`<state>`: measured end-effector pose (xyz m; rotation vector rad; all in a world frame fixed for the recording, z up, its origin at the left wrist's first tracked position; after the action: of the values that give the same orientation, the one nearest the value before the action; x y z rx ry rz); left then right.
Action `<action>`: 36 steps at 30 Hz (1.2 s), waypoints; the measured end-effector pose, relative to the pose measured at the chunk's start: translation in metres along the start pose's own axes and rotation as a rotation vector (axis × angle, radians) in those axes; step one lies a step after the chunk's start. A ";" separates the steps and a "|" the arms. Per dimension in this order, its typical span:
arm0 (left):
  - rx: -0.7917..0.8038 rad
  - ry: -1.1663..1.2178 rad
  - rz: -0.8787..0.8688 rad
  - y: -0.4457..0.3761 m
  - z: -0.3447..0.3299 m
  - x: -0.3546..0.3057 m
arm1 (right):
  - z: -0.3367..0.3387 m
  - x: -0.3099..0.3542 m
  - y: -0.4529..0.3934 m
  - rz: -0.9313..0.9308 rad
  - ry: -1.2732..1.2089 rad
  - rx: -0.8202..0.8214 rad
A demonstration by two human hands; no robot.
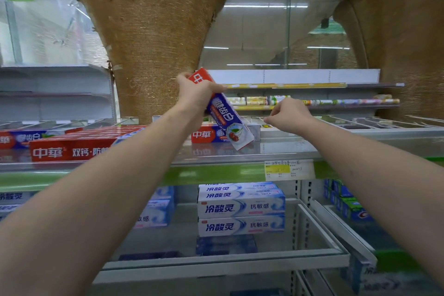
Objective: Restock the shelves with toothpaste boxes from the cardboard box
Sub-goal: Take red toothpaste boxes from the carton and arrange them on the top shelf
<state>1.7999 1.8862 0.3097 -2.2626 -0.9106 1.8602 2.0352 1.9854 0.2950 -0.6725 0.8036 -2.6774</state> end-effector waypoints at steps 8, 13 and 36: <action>0.166 -0.747 0.005 -0.005 0.032 -0.038 | 0.004 0.011 -0.001 0.031 0.039 -0.008; 0.263 -1.154 -0.069 -0.007 0.023 -0.031 | 0.007 0.005 -0.001 0.008 0.039 -0.020; 0.156 -1.532 -0.275 -0.025 -0.007 0.043 | 0.014 0.000 0.004 -0.075 -0.007 -0.099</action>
<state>1.8008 1.9294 0.2843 -0.2117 -0.9245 3.1032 2.0423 1.9760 0.3031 -0.7486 0.9316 -2.7148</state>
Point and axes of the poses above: each hand's wrist, its own y-axis away from the middle knuckle, its own z-axis out of the back of the hand, x = y × z, the point moved 9 cm from there along -y, towards the middle knuckle, and after that the axes turned 3 degrees about y, right-handed, at the moved point
